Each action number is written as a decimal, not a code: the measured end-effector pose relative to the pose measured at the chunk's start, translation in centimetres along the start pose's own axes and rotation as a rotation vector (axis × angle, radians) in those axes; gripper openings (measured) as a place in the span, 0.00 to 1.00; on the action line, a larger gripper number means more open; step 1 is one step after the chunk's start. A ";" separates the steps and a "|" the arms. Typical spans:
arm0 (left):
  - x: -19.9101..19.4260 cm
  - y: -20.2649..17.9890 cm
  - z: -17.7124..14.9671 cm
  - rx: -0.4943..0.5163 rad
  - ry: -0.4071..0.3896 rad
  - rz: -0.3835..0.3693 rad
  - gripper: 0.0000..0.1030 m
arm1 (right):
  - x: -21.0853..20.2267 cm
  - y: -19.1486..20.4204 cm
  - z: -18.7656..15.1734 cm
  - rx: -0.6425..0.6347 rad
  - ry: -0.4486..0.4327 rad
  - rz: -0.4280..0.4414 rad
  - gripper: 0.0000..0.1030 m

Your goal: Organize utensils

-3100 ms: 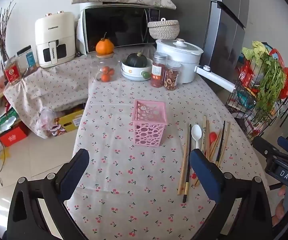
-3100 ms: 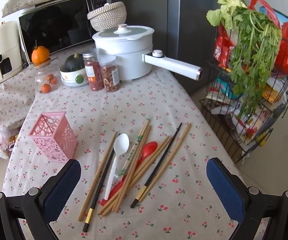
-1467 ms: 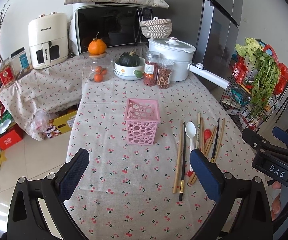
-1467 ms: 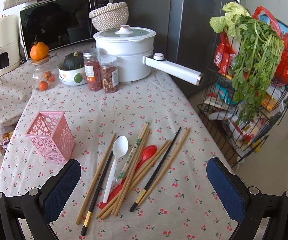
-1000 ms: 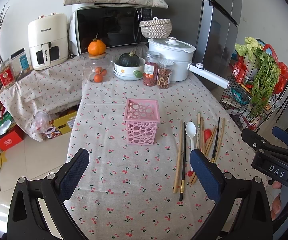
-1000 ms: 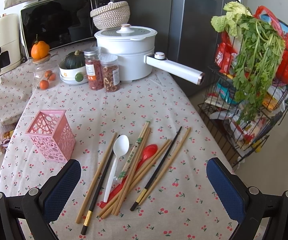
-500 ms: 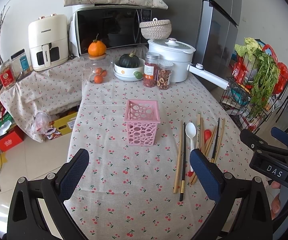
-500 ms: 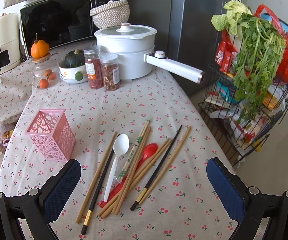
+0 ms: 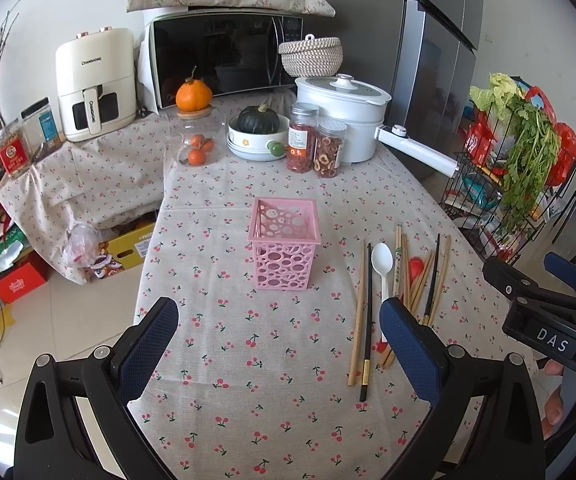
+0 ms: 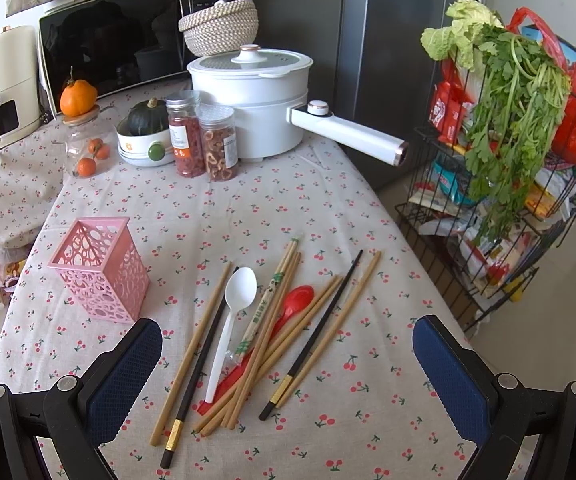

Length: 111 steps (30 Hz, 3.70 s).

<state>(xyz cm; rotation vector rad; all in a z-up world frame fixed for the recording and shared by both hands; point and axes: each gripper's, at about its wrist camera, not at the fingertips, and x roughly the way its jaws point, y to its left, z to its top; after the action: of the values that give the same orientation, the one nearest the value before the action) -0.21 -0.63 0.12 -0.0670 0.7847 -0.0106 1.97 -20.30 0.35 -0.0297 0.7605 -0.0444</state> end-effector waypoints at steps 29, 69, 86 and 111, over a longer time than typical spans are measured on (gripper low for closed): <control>13.6 -10.0 5.1 0.151 0.337 -0.253 0.74 | 11.0 -11.3 2.2 0.277 0.276 0.148 0.94; 19.6 -12.7 6.7 0.166 0.305 -0.243 0.35 | 21.5 -15.1 0.5 0.418 0.438 0.184 0.63; 11.0 -3.0 3.3 0.073 0.175 -0.358 0.35 | 20.4 -10.1 -1.4 0.245 0.514 0.185 0.36; 9.1 0.8 2.5 0.032 0.162 -0.393 0.35 | 15.3 -1.8 -6.8 0.069 0.505 -0.003 0.24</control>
<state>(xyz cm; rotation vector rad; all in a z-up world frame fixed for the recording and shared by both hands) 7.98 0.03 -4.54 -0.1910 0.9224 -0.4048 8.28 -22.97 -15.05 0.0478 1.2629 -0.0830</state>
